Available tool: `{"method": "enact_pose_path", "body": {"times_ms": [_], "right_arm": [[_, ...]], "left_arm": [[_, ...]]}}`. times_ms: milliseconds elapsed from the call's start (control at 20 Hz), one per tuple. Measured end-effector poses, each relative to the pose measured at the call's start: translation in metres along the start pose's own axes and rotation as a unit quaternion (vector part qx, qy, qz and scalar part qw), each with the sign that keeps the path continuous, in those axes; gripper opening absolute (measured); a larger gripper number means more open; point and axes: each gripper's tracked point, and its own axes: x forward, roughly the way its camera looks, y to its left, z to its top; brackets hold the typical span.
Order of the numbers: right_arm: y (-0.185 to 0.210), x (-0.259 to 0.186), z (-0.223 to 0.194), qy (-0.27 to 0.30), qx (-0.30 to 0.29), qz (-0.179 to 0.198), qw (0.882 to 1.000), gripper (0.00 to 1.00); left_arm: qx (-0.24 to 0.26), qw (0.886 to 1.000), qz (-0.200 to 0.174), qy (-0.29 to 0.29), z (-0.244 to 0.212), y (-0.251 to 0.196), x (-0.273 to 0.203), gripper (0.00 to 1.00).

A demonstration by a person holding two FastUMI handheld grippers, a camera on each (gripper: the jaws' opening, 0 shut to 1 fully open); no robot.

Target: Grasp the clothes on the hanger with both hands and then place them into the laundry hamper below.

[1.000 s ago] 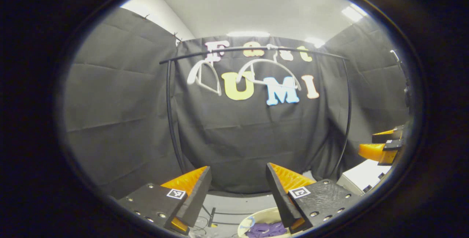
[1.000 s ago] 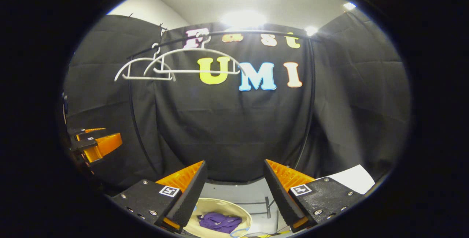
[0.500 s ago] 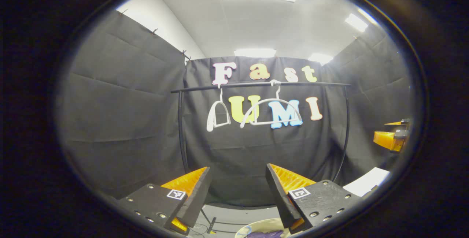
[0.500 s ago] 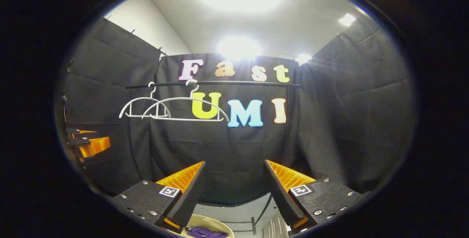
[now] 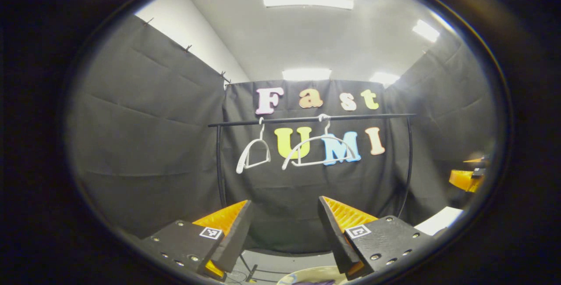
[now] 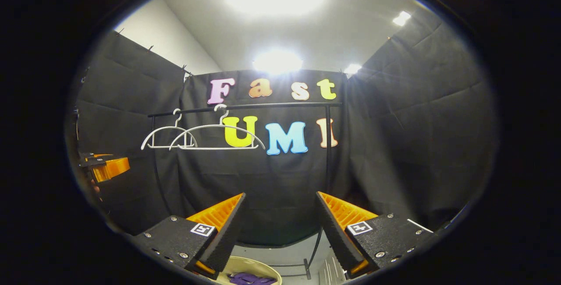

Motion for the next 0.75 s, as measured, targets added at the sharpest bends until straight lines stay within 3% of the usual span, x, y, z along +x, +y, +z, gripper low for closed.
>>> {"method": "enact_pose_path", "body": {"times_ms": [50,150,550,600,750], "right_arm": [[-0.002,-0.002,0.001,-0.001,0.001,-0.003,1.000,0.93],[-0.004,-0.005,0.004,-0.005,0.002,-0.003,1.000,0.93],[-0.010,-0.006,0.011,-0.013,0.008,-0.005,1.000,0.93],[-0.011,-0.006,0.011,-0.014,0.008,-0.006,1.000,0.93],[-0.009,-0.004,0.011,-0.015,0.007,-0.006,1.000,0.93]], "left_arm": [[0.002,1.000,0.001,0.000,0.001,-0.001,-0.004,0.92],[0.005,1.000,0.004,-0.001,0.000,0.000,-0.011,0.80],[0.008,1.000,0.022,-0.009,0.004,0.008,-0.023,0.80],[0.007,1.000,0.023,-0.010,0.004,0.009,-0.022,0.86],[0.009,1.000,0.025,-0.013,0.006,0.011,-0.024,0.80]]}}
